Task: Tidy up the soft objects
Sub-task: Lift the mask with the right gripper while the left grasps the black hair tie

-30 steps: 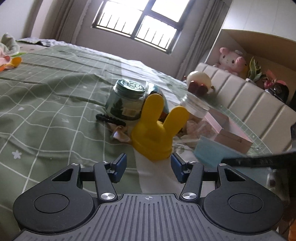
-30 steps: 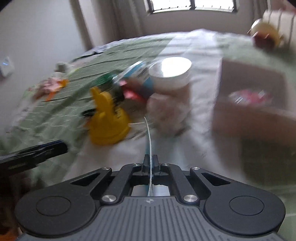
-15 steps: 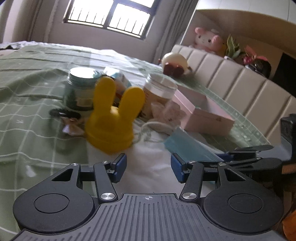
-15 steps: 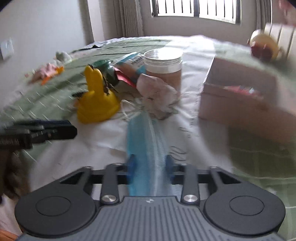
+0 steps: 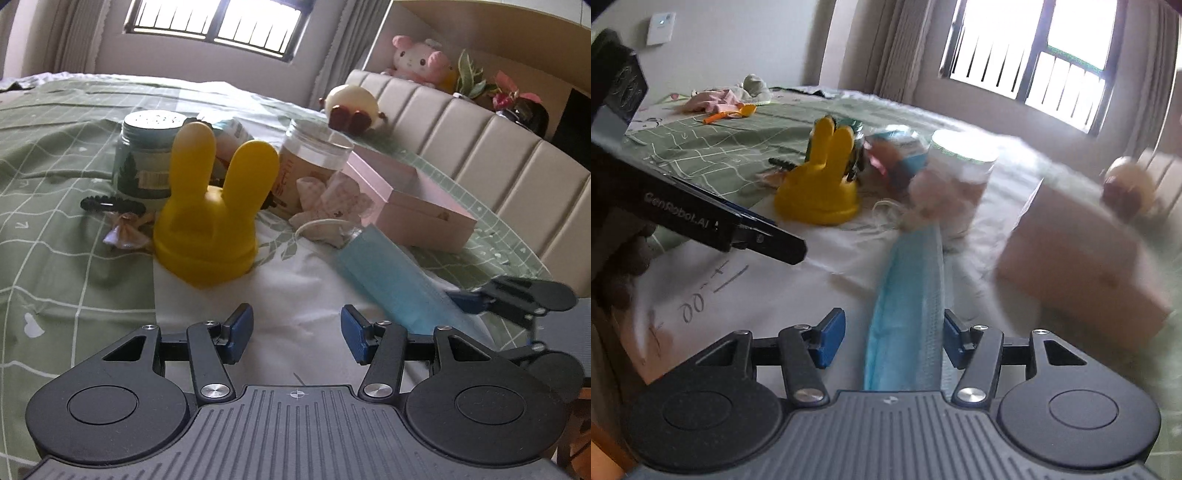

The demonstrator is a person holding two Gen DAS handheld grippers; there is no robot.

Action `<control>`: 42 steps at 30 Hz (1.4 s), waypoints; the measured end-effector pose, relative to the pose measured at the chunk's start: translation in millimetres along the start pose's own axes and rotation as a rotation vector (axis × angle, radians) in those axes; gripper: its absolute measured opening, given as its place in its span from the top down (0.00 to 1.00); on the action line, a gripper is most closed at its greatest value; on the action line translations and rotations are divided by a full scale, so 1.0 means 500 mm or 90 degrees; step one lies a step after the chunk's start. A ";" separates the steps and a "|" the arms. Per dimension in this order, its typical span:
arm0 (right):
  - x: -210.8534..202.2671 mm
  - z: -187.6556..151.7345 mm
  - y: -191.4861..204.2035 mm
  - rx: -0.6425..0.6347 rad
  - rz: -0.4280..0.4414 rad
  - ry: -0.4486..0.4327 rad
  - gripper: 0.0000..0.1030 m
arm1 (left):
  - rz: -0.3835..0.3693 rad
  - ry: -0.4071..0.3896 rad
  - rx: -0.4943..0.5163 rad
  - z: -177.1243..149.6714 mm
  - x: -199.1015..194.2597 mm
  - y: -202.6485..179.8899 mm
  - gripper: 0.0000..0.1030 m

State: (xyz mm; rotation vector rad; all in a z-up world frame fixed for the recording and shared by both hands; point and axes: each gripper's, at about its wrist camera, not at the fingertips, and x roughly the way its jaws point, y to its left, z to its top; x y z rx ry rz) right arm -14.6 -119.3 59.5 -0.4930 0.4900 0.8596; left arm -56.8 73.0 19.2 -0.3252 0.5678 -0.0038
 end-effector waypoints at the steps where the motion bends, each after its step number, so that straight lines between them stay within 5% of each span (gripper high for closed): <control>1: 0.011 -0.001 0.000 0.003 -0.005 0.003 0.46 | 0.001 0.001 0.001 0.000 -0.001 0.001 0.45; 3: 0.026 0.002 -0.014 0.037 -0.015 -0.005 0.57 | 0.011 -0.003 0.006 0.000 -0.007 0.002 0.45; 5: 0.034 0.005 -0.044 0.104 -0.001 -0.002 0.88 | 0.032 -0.016 0.012 0.004 -0.017 0.006 0.45; 9: 0.045 -0.011 -0.106 0.208 0.014 -0.003 0.90 | 0.125 -0.063 -0.001 0.028 -0.040 0.044 0.45; 14: 0.044 -0.041 -0.116 0.226 0.026 -0.035 0.90 | 0.197 -0.090 -0.062 0.096 -0.049 0.133 0.46; 20: 0.041 -0.043 -0.099 0.203 0.008 -0.046 0.90 | 0.171 -0.051 -0.280 0.151 0.002 0.264 0.46; 23: 0.041 -0.042 -0.101 0.201 0.006 -0.046 0.89 | 0.152 -0.037 -0.321 0.151 0.040 0.294 0.53; 27: 0.042 -0.039 -0.085 0.174 -0.015 -0.047 0.89 | 0.148 -0.023 -0.310 0.142 0.069 0.299 0.85; 32: 0.018 -0.033 -0.055 0.142 -0.028 -0.040 0.92 | 0.073 -0.033 -0.335 0.109 0.030 0.311 0.88; 38: -0.042 -0.025 -0.038 0.159 0.034 -0.028 0.93 | 0.073 -0.076 -0.226 0.060 -0.086 0.258 0.90; 42: -0.083 -0.025 -0.053 0.180 0.045 -0.021 0.93 | 0.032 -0.091 -0.161 0.026 -0.142 0.188 0.90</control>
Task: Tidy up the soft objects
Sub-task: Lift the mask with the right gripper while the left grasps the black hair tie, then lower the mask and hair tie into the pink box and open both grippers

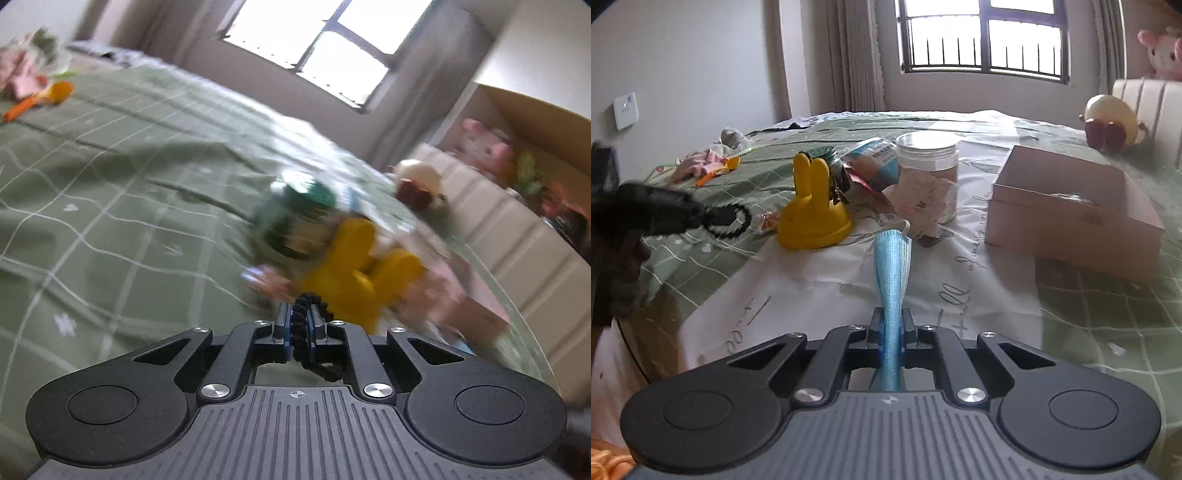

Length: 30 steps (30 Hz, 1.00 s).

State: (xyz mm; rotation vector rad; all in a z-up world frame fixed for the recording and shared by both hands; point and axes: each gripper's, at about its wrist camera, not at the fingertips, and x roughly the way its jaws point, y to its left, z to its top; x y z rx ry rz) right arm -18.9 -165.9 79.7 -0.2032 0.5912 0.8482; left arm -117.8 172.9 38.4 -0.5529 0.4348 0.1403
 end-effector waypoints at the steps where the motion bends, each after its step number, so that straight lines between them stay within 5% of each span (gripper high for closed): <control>1: -0.011 0.000 -0.003 0.000 -0.006 -0.001 0.93 | -0.014 0.001 0.014 -0.009 -0.009 -0.017 0.90; 11: -0.131 -0.004 -0.053 0.005 -0.073 -0.052 0.93 | -0.146 0.042 0.113 -0.046 0.013 -0.204 0.90; 17: -0.175 0.086 -0.151 0.055 -0.087 -0.102 0.93 | -0.207 0.015 0.173 0.029 0.071 -0.333 0.90; 21: -0.134 0.189 -0.242 0.083 -0.108 -0.099 0.93 | -0.223 -0.001 0.217 0.110 0.171 -0.440 0.90; 26: -0.028 0.310 -0.367 0.170 -0.097 -0.042 0.93 | -0.241 0.034 0.197 0.194 0.352 -0.529 0.87; 30: 0.095 0.365 -0.437 0.216 -0.068 0.027 0.92 | -0.173 0.087 0.164 0.222 0.505 -0.535 0.83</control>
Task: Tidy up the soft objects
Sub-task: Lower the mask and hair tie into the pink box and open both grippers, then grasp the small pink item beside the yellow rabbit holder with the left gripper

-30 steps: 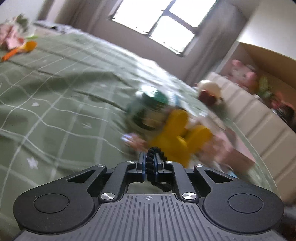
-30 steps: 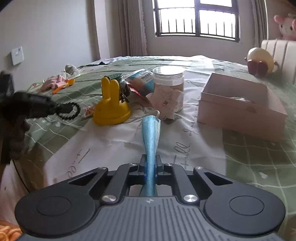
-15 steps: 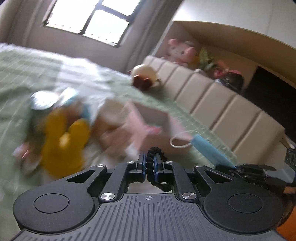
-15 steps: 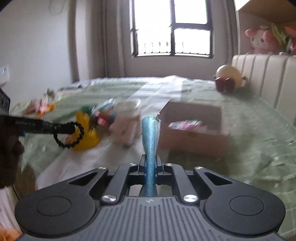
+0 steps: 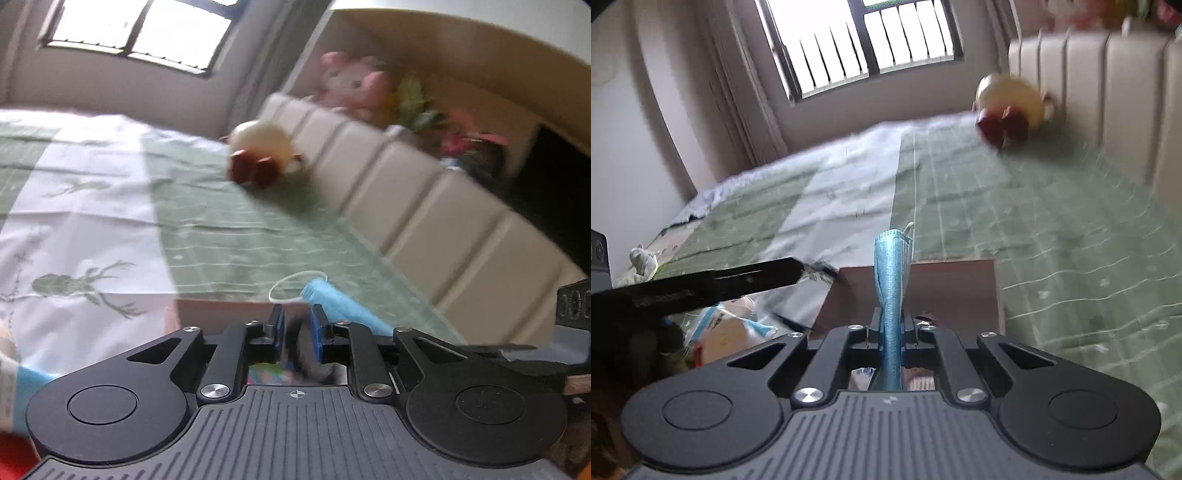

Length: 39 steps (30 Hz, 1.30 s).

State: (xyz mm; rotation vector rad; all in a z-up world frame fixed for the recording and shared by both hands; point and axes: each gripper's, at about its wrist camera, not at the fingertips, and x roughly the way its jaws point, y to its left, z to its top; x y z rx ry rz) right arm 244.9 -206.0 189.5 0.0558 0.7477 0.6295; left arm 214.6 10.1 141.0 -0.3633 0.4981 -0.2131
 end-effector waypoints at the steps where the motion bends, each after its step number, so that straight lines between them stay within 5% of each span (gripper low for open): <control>1: 0.040 0.008 -0.001 0.001 0.006 0.034 0.92 | 0.008 0.001 0.000 0.004 0.012 0.008 0.83; 6: 0.190 0.019 -0.005 -0.016 -0.006 0.098 0.77 | 0.011 -0.006 0.007 -0.007 -0.011 0.032 0.83; 11: 0.189 0.001 -0.022 -0.012 0.033 0.111 0.69 | -0.033 -0.012 -0.006 -0.066 -0.090 0.049 0.83; 16: 0.127 -0.023 -0.009 -0.056 -0.042 0.024 0.71 | -0.035 -0.013 0.022 -0.149 -0.159 0.058 0.83; 19: 0.146 -0.033 0.000 -0.050 -0.053 0.056 0.91 | -0.033 0.014 0.007 -0.197 -0.186 0.073 0.83; 22: 0.209 -0.061 0.007 -0.006 -0.022 0.150 0.91 | 0.004 0.042 0.017 -0.241 -0.206 0.084 0.83; 27: 0.178 -0.079 0.051 -0.036 -0.052 0.099 0.90 | 0.108 0.054 0.023 -0.306 -0.268 0.117 0.83; 30: 0.108 -0.105 0.096 -0.096 -0.051 0.031 0.70 | 0.132 0.028 0.024 -0.332 -0.322 0.138 0.83; 32: 0.062 -0.140 0.137 -0.149 -0.056 -0.018 0.43 | 0.152 0.011 0.020 -0.343 -0.354 0.154 0.83; 35: 0.017 -0.201 0.201 -0.221 -0.044 -0.067 0.39 | 0.171 -0.023 -0.003 -0.345 -0.390 0.169 0.83; 39: 0.026 -0.282 0.271 -0.231 0.009 -0.038 0.39 | 0.194 -0.087 -0.022 -0.342 -0.440 0.175 0.83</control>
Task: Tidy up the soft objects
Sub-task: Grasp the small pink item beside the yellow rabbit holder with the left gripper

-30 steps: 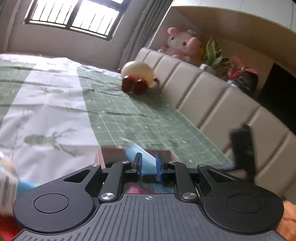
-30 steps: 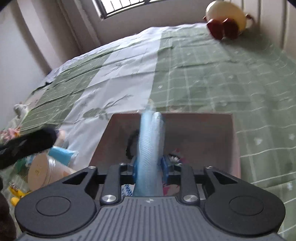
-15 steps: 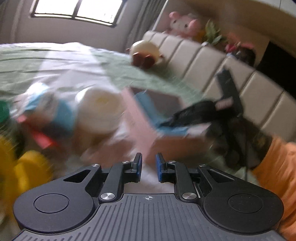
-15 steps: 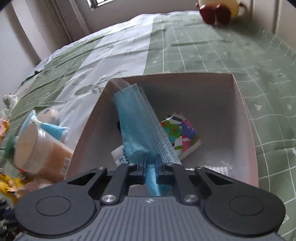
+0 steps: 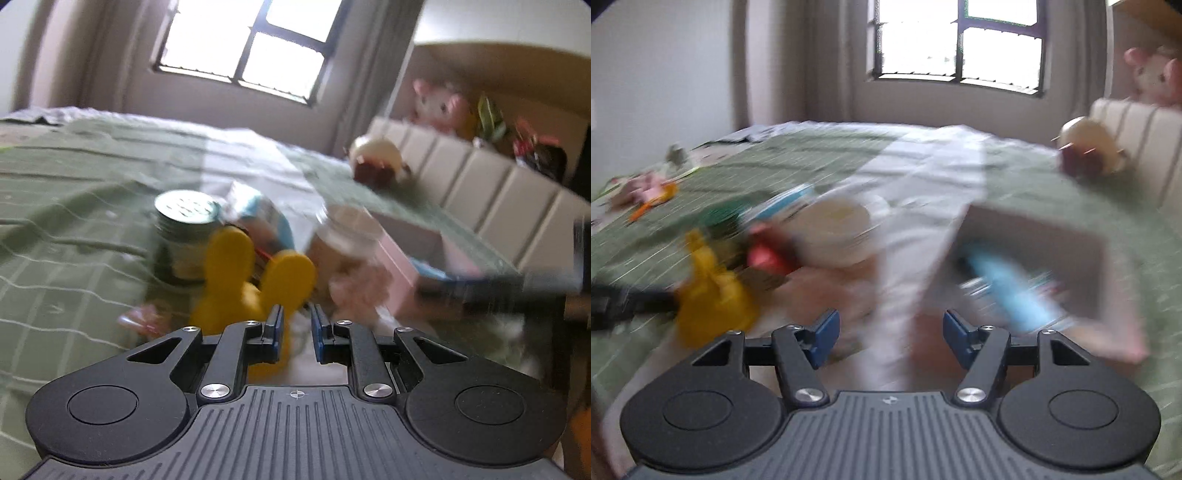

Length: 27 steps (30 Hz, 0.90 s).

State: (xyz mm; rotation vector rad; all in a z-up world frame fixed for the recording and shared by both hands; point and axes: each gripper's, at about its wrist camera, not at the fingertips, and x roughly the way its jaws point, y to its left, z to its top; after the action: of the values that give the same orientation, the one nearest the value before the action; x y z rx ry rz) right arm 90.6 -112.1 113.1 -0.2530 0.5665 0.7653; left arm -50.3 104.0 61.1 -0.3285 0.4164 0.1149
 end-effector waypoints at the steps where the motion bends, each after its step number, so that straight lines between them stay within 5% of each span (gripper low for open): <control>1: 0.007 -0.009 0.020 -0.001 0.010 0.006 0.39 | 0.015 -0.007 -0.005 0.000 -0.010 0.009 0.83; 8: 0.066 -0.096 0.102 -0.019 0.015 0.008 0.39 | 0.091 -0.014 -0.031 -0.043 -0.049 0.082 0.83; 17: 0.074 -0.110 0.087 0.018 0.040 0.001 0.36 | 0.138 -0.009 -0.019 -0.046 -0.038 0.117 0.83; 22: 0.076 -0.113 0.092 0.018 0.040 -0.001 0.36 | 0.111 0.015 -0.135 -0.017 0.007 0.166 0.83; 24: 0.075 -0.113 0.090 0.020 0.041 -0.001 0.36 | 0.138 0.030 -0.120 -0.009 0.036 0.165 0.83; 27: 0.074 -0.113 0.089 0.021 0.042 -0.001 0.36 | 0.156 0.093 -0.068 -0.013 0.086 0.152 0.69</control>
State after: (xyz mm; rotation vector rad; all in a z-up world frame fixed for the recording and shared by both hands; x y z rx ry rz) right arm 58.1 -82.7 45.1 -0.2045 0.5880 0.8189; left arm -27.1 175.3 15.7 -0.3920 0.5960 0.3555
